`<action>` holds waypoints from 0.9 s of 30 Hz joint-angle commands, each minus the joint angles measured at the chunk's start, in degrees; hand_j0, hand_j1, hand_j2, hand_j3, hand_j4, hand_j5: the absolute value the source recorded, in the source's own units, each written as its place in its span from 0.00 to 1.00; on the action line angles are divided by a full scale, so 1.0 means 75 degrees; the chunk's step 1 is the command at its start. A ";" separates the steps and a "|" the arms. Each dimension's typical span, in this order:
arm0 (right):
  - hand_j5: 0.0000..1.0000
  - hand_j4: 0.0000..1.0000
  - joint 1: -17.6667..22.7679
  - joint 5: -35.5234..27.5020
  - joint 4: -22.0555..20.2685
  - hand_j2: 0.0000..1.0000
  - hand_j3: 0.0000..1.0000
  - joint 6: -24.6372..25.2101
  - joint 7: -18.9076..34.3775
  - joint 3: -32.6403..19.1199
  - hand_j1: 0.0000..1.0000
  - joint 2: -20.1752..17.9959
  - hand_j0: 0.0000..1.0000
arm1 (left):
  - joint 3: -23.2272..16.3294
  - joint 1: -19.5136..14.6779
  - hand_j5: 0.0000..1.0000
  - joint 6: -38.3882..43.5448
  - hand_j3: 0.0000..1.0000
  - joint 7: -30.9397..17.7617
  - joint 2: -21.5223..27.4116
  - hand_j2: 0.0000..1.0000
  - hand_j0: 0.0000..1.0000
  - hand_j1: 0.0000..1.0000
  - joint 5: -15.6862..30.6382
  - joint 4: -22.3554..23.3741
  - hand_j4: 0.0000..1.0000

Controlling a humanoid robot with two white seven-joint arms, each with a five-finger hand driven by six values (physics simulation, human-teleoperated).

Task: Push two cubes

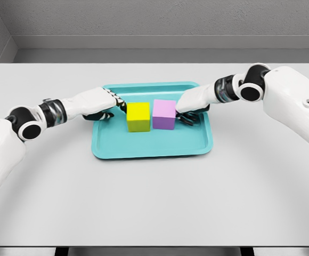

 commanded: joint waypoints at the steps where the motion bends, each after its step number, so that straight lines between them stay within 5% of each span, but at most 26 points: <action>1: 0.12 0.12 0.0000 -0.0011 -0.0007 0.12 0.12 0.0001 -0.0001 0.0004 0.12 0.0022 0.12 | -0.0004 0.0000 0.60 0.0012 0.60 -0.0001 -0.0044 0.60 0.60 0.60 0.0034 -0.0001 0.60; 14: 0.12 0.12 -0.0164 -0.0011 0.0978 0.12 0.12 0.0001 -0.0001 -0.0008 0.12 0.0245 0.12 | 0.0090 0.0012 0.60 0.0012 0.60 -0.0024 0.0284 0.60 0.60 0.60 0.0245 -0.0001 0.60; 19: 0.12 0.12 -0.0223 -0.0011 0.1329 0.12 0.12 0.0001 -0.0001 -0.0008 0.12 0.0515 0.12 | 0.0078 0.0164 0.59 0.0012 0.59 -0.0036 0.1186 0.59 0.59 0.59 0.1382 -0.1524 0.59; 21: 0.12 0.12 -0.0223 -0.0011 0.1353 0.12 0.12 0.0001 -0.0001 -0.0008 0.12 0.0526 0.12 | 0.0090 0.0585 0.59 0.0012 0.59 -0.0012 0.1526 0.59 0.59 0.59 0.1721 -0.2239 0.59; 27: 0.12 0.12 -0.0270 0.0188 0.1364 0.12 0.12 0.0001 -0.0001 -0.0031 0.12 0.0585 0.12 | 0.0101 0.1301 0.57 0.0012 0.57 -0.0012 0.1609 0.57 0.57 0.57 0.1757 -0.2790 0.57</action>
